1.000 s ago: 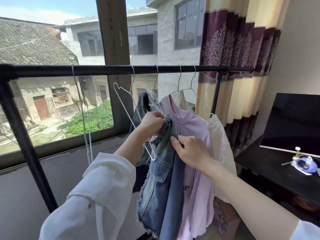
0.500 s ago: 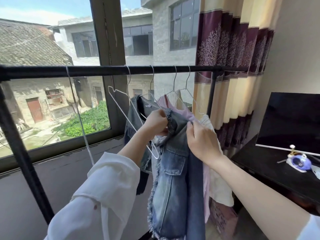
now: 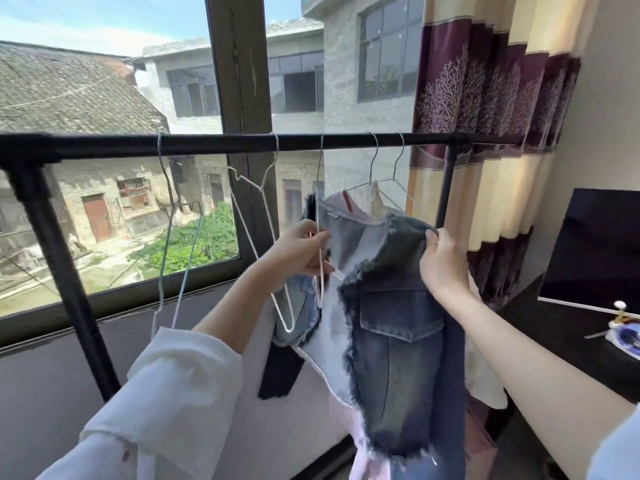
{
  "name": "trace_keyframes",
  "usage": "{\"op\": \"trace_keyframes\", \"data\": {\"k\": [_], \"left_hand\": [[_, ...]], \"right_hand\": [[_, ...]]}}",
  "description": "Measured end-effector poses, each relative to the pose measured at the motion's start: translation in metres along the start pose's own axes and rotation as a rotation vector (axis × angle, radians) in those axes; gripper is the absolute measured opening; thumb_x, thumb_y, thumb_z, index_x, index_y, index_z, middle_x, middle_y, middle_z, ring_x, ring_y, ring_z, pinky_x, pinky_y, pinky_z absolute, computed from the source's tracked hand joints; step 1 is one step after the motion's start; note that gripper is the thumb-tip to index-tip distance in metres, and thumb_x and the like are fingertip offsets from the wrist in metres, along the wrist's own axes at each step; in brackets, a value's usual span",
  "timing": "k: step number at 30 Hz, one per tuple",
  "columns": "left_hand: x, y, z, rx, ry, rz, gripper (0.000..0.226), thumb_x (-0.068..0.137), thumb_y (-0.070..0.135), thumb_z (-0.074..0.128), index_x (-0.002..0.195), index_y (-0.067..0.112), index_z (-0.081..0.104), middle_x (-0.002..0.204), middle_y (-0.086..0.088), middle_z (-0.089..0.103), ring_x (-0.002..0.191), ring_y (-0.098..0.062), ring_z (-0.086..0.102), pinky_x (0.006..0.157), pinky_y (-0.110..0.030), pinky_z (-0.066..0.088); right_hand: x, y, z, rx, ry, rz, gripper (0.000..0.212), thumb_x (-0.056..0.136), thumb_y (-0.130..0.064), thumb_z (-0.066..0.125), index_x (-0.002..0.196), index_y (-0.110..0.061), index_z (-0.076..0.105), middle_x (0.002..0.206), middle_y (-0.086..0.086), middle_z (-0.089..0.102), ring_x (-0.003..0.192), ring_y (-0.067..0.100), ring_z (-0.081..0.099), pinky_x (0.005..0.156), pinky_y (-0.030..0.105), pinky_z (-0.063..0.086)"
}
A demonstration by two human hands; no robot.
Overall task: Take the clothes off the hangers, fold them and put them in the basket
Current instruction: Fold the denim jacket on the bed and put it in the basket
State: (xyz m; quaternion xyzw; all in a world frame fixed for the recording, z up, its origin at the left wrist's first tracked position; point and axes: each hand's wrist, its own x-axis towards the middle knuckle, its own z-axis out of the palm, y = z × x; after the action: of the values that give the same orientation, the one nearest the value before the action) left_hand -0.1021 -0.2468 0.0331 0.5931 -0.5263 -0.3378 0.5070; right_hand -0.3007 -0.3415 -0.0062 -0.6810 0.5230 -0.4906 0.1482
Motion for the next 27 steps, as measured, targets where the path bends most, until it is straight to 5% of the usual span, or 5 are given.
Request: {"op": "trace_keyframes", "data": {"k": [4,7,13,21,27], "left_hand": [[-0.004,-0.004,0.001,-0.012,0.031,0.062,0.049,0.096,0.051,0.032,0.11,0.011,0.057,0.091,-0.008,0.066,0.083,-0.017,0.066,0.076,-0.027,0.054],[0.005,-0.015,0.005,-0.043,0.281,0.113,0.034,0.098,0.043,0.038,0.105,0.016,0.057,0.103,-0.007,0.064,0.1,-0.022,0.062,0.095,-0.04,0.047],[0.022,-0.045,0.007,0.602,0.308,-0.081,0.051,0.095,0.026,0.04,0.141,0.009,0.03,0.139,-0.016,0.038,0.125,-0.031,0.042,0.105,-0.042,0.036],[0.047,-0.071,0.036,0.183,0.268,-0.11,0.076,0.085,0.035,0.054,0.149,0.013,0.02,0.153,-0.007,0.029,0.137,-0.024,0.032,0.114,-0.041,0.027],[0.077,-0.078,0.038,0.216,0.312,-0.077,0.044,0.094,0.026,0.045,0.136,0.013,0.04,0.131,-0.013,0.052,0.118,-0.03,0.05,0.094,-0.032,0.037]], "right_hand": [[-0.01,-0.003,0.023,-0.057,-0.217,-0.086,0.035,0.102,-0.024,0.03,0.12,-0.003,0.052,0.116,0.02,0.06,0.11,0.036,0.053,0.086,0.034,0.037],[-0.018,-0.004,0.034,0.01,-0.295,-0.075,0.031,0.102,-0.022,0.031,0.113,-0.002,0.053,0.115,0.021,0.06,0.106,0.036,0.054,0.075,0.029,0.032],[-0.014,-0.002,0.033,0.107,-0.271,-0.045,0.022,0.102,-0.023,0.032,0.092,-0.011,0.049,0.104,0.022,0.061,0.092,0.033,0.053,0.073,0.034,0.032],[-0.014,0.002,0.025,0.242,-0.214,-0.1,0.035,0.101,-0.017,0.036,0.068,-0.029,0.036,0.067,-0.007,0.045,0.065,0.015,0.04,0.059,0.027,0.024],[-0.011,0.013,0.018,0.269,-0.194,-0.109,0.022,0.1,-0.015,0.038,0.08,-0.013,0.048,0.076,0.015,0.056,0.07,0.021,0.045,0.062,0.029,0.025]]}}
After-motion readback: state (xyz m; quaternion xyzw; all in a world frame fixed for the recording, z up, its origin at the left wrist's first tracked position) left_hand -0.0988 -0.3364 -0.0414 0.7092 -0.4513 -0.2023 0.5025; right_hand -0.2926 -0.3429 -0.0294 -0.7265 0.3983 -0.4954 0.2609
